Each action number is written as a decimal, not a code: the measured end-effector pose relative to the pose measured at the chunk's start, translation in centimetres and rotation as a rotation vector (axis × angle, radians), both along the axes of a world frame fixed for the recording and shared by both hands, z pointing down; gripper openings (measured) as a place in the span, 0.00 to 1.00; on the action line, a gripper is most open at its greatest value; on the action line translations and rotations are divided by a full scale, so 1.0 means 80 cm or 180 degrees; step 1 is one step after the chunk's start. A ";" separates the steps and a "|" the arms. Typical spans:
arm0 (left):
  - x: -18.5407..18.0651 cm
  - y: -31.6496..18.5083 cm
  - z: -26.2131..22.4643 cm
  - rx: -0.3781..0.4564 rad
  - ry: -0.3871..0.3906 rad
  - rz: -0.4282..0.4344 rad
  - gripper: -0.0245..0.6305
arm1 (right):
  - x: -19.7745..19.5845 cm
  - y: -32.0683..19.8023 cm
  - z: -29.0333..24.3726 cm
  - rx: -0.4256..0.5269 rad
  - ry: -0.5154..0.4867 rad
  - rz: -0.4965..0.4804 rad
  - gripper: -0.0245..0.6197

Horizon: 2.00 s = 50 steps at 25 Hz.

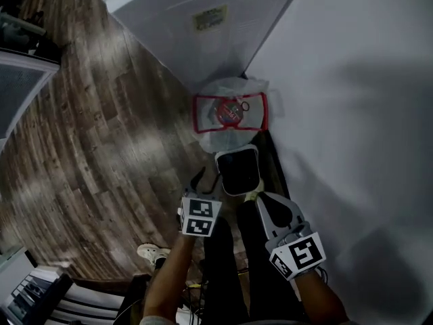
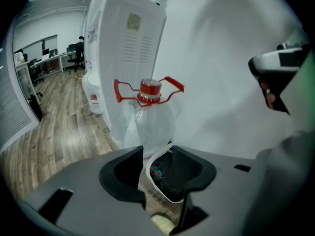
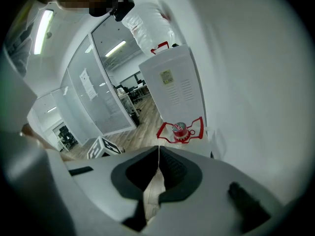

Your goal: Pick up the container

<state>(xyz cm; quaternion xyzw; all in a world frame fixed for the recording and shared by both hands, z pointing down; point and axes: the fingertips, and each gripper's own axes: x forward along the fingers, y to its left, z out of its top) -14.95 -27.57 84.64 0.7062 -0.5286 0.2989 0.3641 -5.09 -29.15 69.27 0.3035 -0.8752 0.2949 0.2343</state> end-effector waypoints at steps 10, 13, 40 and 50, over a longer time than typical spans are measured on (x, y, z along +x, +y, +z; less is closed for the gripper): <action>0.017 -0.007 0.205 -0.0189 -0.0135 0.0460 0.35 | 0.006 0.023 0.122 -0.0062 -0.0016 0.0020 0.08; 0.022 -0.017 0.243 -0.0196 -0.0086 0.0516 0.35 | 0.008 0.021 0.146 -0.0058 -0.0013 0.0031 0.08; 0.174 0.104 0.232 -0.0781 -0.0002 0.3341 0.06 | 0.028 0.035 0.103 -0.0098 -0.0031 0.0125 0.08; 0.129 0.128 0.181 -0.1330 0.0468 0.1535 0.06 | 0.030 0.037 0.042 -0.0023 -0.0036 0.0126 0.08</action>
